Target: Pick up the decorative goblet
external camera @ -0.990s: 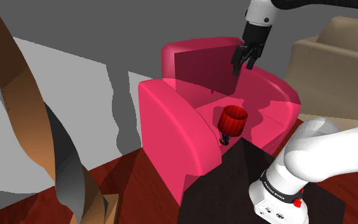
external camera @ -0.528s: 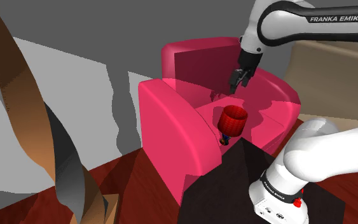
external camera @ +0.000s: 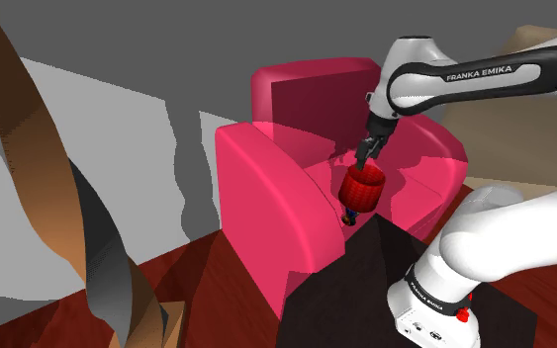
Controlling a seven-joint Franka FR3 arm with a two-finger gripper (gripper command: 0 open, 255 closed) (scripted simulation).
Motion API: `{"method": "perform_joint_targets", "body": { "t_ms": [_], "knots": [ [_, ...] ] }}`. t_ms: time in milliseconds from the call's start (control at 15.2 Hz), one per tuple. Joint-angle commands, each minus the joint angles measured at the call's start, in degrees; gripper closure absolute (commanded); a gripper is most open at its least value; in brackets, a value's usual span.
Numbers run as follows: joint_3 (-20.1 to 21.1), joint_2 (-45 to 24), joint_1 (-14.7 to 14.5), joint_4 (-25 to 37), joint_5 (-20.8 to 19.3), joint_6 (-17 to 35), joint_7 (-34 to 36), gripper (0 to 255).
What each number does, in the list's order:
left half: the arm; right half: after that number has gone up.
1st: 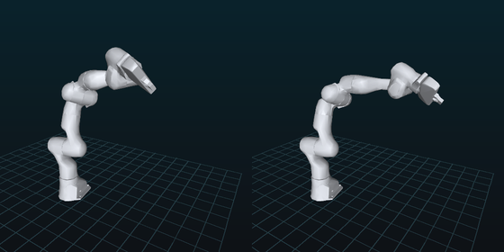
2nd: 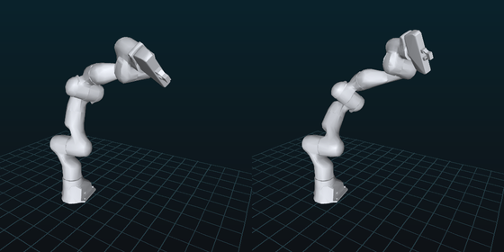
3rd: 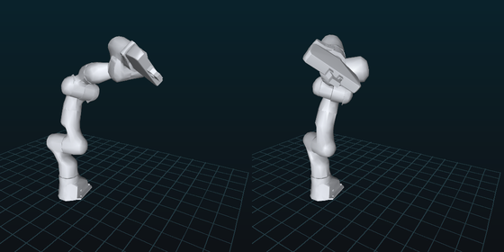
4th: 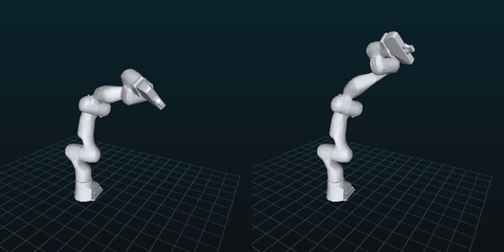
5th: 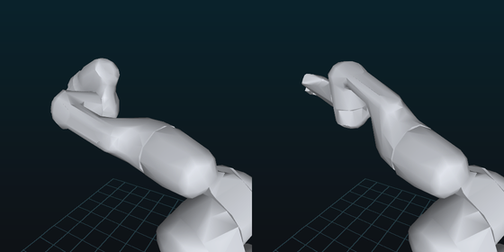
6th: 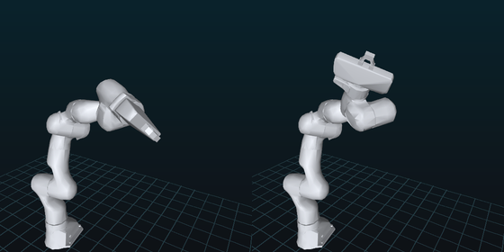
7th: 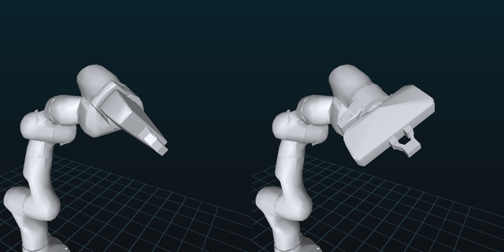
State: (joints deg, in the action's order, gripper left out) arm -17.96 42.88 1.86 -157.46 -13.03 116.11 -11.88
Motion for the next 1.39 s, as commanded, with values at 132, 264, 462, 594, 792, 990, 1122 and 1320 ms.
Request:
{"method": "perform_joint_targets", "body": {
  "t_ms": [132, 264, 462, 594, 792, 990, 1122, 1320],
  "knots": [
    [-4.28, -5.85, 0.15, -3.66, -1.76, 9.31, -3.68, 0],
    [-6.66, -9.79, -0.01, -4.79, -2.36, 14.21, -5.84, 0],
    [-7.6, -12.06, -0.19, -5.69, -2.55, 17.33, -6.37, 0],
    [-8.12, -13.65, -0.35, -6.37, -2.64, 19.58, -6.51, 0],
    [-9.1, -16.79, -0.78, -7.42, -2.64, 23.74, -6.84, 0],
    [-9.08, -16.76, -0.76, -7.52, -2.66, 23.81, -6.8, 255],
    [-9.09, -16.84, -0.8, -7.47, -2.63, 23.84, -6.81, 255],
    [-9.1, -16.83, -0.79, -7.47, -2.64, 23.84, -6.82, 255]
  ]
}}
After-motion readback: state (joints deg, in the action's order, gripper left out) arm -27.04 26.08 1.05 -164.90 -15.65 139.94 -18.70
